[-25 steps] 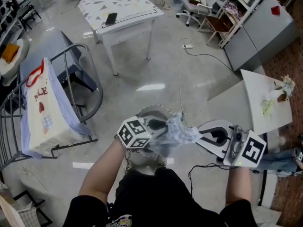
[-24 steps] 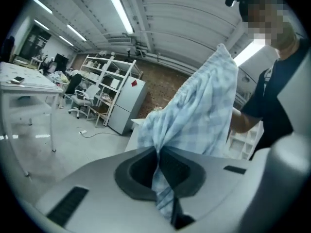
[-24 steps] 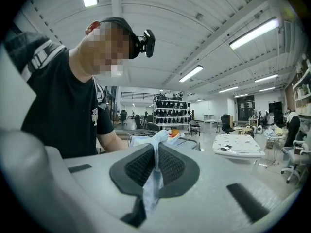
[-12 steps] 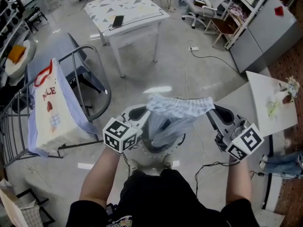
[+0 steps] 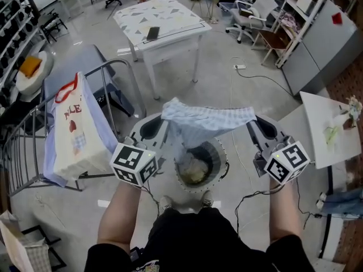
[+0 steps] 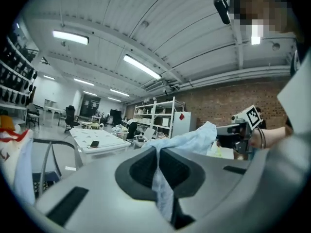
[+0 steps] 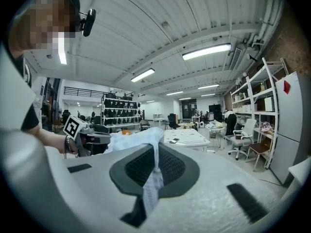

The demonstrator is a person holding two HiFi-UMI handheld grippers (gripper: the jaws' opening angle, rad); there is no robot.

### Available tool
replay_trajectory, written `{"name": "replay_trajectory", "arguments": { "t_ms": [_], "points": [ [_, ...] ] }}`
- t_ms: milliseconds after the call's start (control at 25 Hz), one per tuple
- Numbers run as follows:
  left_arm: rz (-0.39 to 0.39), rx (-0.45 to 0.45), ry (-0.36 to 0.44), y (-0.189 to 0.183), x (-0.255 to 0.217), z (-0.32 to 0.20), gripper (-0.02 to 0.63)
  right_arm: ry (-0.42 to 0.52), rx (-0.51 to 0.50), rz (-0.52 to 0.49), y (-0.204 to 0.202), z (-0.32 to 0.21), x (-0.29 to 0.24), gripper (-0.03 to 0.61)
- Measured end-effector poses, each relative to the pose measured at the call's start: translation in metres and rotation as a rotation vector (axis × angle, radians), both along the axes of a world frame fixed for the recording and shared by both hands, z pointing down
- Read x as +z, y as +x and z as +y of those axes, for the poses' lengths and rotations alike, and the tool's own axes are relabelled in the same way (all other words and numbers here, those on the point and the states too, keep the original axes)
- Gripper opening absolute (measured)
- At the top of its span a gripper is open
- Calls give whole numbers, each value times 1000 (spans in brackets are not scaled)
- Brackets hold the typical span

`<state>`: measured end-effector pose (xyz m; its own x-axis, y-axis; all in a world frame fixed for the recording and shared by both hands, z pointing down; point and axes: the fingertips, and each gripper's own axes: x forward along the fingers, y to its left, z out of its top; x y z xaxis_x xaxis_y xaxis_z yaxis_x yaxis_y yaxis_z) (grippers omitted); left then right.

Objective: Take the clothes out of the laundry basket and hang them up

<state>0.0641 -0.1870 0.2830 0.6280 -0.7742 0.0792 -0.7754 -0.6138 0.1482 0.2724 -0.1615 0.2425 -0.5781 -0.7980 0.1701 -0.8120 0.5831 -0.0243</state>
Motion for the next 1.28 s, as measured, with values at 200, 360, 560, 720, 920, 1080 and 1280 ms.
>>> {"name": "replay_trajectory", "arguments": {
  "t_ms": [200,360,560,720,920,1080,1280],
  "points": [
    [-24,-68,29,-32,-24,13,14,44,-24,-16,-30,7,-22,15],
    [-31,-114,37,-67,-38,31,14,67,-41,-33,-62,18,-37,15],
    [-42,-161,48,-111,-47,54,14,90,-82,-57,-107,33,-46,15],
    [-51,-209,58,-144,-57,79,14,102,-134,-85,-140,48,-53,15],
    [-55,-317,98,-183,-74,118,14,123,-252,-110,-179,67,-63,15],
    [-66,-439,111,-204,-83,154,14,133,-370,-133,-203,79,-71,15],
    [-91,-608,102,-219,-86,209,14,109,-534,-171,-230,101,-74,15]
  ]
}}
